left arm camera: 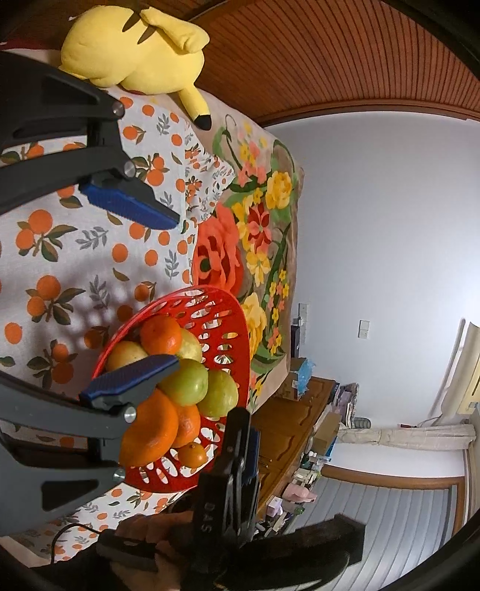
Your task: Organize fruits
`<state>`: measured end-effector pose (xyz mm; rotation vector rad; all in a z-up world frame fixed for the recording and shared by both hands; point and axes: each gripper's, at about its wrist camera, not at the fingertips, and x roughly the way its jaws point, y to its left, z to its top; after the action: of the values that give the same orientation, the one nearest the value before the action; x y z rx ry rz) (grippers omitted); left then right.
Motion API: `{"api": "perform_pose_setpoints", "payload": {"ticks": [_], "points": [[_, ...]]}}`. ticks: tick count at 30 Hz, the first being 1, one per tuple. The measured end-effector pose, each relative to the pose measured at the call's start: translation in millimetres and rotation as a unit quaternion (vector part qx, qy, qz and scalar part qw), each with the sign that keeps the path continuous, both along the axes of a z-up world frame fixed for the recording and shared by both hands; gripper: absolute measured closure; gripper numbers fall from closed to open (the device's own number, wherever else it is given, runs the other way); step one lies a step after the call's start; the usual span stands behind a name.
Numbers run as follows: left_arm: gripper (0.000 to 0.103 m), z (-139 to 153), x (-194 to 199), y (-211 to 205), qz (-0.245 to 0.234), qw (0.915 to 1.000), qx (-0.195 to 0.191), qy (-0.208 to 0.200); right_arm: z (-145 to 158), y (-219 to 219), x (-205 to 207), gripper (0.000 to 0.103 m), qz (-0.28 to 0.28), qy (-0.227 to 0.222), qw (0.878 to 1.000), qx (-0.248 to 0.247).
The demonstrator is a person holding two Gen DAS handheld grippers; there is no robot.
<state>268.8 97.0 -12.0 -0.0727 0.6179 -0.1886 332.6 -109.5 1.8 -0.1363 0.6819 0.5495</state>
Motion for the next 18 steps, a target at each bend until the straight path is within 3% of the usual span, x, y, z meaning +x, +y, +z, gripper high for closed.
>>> {"api": "perform_pose_setpoints", "payload": {"ticks": [9,13,18], "points": [[0.033,7.8,-35.0,-16.5,0.004,0.9996,0.02,-0.017,2.7,-22.4,-49.4,0.031,-0.031,-0.037,0.999,0.014],[0.032,11.9,-52.9,-24.2,-0.001,0.9997,0.015,-0.022,-0.3,-30.6,-68.4,0.019,-0.044,-0.047,0.998,0.018],[0.032,14.2,-74.7,-34.8,-0.004,0.9994,0.02,-0.028,-1.2,-37.3,-91.1,0.012,-0.057,-0.06,0.996,0.022]]}}
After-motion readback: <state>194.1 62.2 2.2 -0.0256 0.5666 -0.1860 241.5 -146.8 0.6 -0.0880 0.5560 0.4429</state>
